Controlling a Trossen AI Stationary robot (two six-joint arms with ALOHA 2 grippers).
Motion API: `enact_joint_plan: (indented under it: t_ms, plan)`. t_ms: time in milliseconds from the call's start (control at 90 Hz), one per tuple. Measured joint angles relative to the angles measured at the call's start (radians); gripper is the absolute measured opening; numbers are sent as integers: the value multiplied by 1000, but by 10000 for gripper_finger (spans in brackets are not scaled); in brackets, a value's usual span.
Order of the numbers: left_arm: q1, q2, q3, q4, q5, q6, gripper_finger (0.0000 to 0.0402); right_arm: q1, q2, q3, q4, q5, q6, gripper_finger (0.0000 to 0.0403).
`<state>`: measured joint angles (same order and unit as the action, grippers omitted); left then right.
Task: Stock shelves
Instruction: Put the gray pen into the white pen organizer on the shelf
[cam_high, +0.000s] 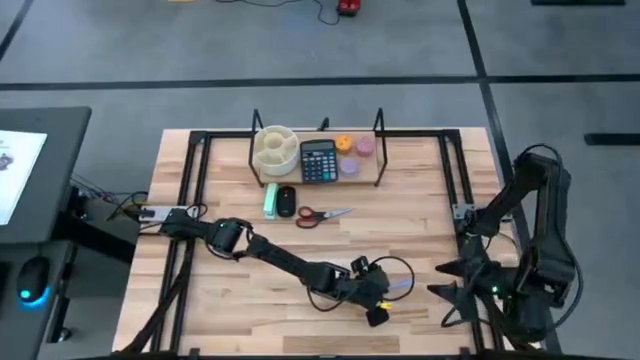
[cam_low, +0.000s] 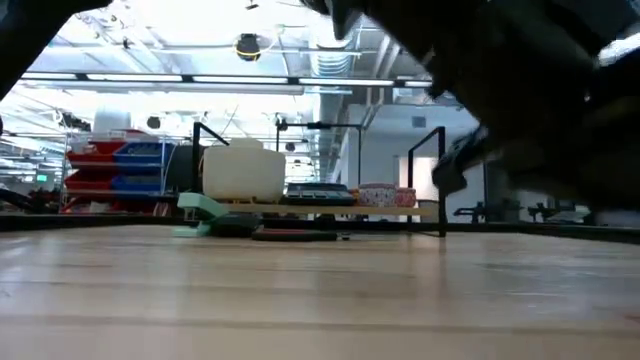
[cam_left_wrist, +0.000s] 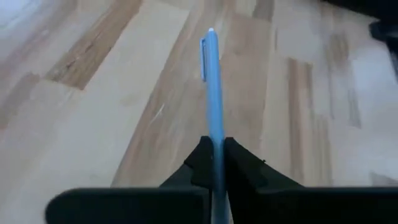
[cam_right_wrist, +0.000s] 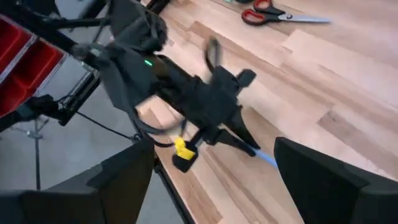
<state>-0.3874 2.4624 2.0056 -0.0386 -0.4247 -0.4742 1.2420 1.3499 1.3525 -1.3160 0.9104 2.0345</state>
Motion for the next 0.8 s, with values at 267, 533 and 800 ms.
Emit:
enact_joint_plan:
  t_ms: [267, 533, 800]
  plan:
    - [-22, -165, 3, -86, -172, 70, 0, 61, 91, 0, -6, 12, 266, 319]
    - [-39, -296, 4, -110, -306, 134, 5, 0, 168, 0, 126, 185, 263, 319]
    - [-63, -372, 4, -203, -364, 169, 2, -83, 152, 0, 122, 271, 245, 319]
